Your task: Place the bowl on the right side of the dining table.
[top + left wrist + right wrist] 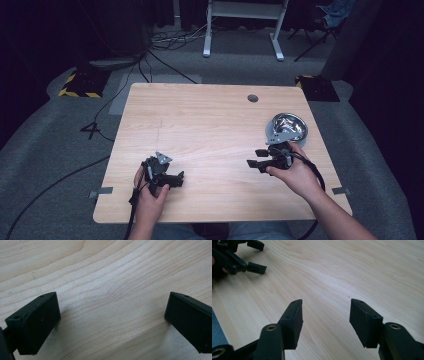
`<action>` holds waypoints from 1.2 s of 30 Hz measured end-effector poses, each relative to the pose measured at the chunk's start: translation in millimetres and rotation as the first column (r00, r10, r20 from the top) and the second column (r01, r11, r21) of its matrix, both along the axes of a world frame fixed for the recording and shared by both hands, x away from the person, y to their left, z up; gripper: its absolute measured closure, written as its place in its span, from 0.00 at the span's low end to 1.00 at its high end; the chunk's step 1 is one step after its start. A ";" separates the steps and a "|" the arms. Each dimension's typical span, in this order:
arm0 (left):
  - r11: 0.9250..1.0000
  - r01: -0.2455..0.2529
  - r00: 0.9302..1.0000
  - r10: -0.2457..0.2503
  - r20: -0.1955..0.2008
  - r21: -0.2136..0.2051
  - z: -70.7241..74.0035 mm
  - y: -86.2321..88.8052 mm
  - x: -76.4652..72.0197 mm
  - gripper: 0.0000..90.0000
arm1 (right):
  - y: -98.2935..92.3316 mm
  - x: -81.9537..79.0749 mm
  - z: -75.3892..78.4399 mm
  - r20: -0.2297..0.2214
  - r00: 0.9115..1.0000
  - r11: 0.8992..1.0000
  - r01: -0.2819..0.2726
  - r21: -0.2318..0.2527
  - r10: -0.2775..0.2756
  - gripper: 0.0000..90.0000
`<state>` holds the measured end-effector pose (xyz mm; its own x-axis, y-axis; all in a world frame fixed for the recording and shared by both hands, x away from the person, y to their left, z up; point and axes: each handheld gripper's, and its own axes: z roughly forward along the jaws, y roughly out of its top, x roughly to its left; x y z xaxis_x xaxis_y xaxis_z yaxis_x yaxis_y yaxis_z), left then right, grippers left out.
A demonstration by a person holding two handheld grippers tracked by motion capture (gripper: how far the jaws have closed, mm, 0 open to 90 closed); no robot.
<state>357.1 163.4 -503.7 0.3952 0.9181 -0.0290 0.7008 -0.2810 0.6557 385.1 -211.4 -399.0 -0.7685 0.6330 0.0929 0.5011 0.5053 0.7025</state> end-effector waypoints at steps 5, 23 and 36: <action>1.000 0.000 1.000 0.000 0.000 -0.001 0.0 0.0 0.0 0.00 | 1.4 -8.5 -14.4 -0.012 1.000 1.000 -0.015 0.001 0.015 0.50; 1.000 -0.001 1.000 0.001 -0.001 0.002 0.2 0.0 0.0 0.00 | 4.2 -30.5 -65.7 0.043 0.999 0.999 -0.030 0.016 0.029 0.51; 1.000 0.002 1.000 -0.002 -0.004 0.004 0.3 -0.1 0.3 0.00 | 3.1 -38.1 -93.9 0.063 0.998 0.999 -0.031 0.030 0.029 0.49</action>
<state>357.4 163.3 -503.3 0.3968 0.9175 -0.0270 0.7027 -0.2847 0.6520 346.9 -208.3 -492.9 -0.7919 0.6073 0.0634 0.4409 0.4969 0.7475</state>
